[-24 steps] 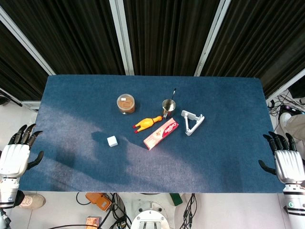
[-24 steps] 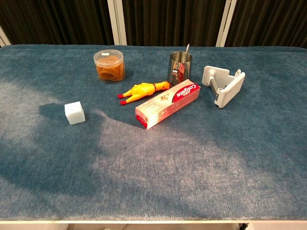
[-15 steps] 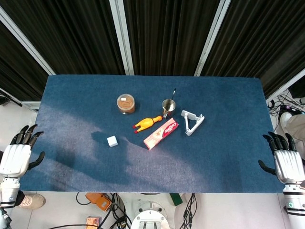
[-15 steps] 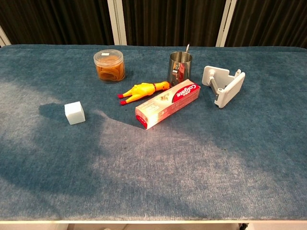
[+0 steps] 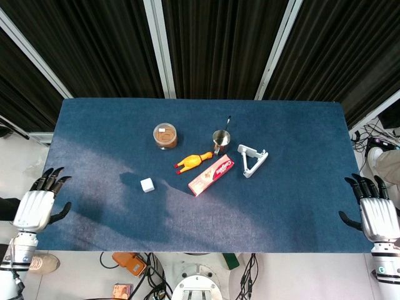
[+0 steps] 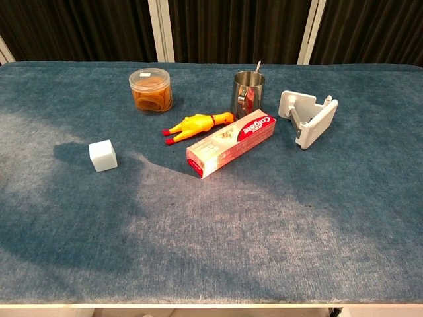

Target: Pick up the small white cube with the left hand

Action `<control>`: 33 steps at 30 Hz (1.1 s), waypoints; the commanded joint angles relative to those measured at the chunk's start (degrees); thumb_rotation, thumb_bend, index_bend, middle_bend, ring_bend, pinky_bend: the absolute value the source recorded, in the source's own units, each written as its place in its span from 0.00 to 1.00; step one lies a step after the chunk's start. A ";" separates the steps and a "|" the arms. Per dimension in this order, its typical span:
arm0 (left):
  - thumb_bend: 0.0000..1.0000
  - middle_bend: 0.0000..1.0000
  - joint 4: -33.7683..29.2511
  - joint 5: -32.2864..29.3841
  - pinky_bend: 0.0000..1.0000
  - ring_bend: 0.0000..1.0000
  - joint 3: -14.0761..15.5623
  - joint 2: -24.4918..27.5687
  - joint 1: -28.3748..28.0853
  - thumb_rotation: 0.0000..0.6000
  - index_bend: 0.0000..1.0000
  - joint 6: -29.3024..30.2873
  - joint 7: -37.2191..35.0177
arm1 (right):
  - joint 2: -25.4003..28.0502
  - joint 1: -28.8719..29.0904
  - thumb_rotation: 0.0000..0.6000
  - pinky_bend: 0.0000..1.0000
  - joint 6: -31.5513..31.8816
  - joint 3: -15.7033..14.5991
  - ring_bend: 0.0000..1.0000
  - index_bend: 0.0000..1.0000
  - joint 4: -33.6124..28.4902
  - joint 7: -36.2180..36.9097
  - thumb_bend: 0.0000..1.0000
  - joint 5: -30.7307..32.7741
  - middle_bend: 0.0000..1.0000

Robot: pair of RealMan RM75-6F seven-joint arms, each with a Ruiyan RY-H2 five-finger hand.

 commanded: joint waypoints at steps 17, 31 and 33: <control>0.30 0.07 4.75 -2.03 0.20 0.03 -3.19 -10.89 -10.70 1.00 0.21 -13.34 -11.55 | 0.07 0.20 1.00 0.09 -0.60 0.03 0.19 0.24 -0.04 0.71 0.31 0.17 0.19; 0.29 0.07 15.81 -2.80 0.20 0.03 -3.29 -18.22 -14.59 1.00 0.21 -17.01 -18.71 | -0.09 0.29 1.00 0.09 -0.75 0.15 0.19 0.24 0.07 0.55 0.31 0.42 0.19; 0.29 0.07 16.32 -2.96 0.20 0.03 -3.02 -18.77 -14.70 1.00 0.21 -17.20 -18.80 | -0.14 0.36 1.00 0.09 -0.86 0.17 0.19 0.24 0.06 0.52 0.31 0.45 0.19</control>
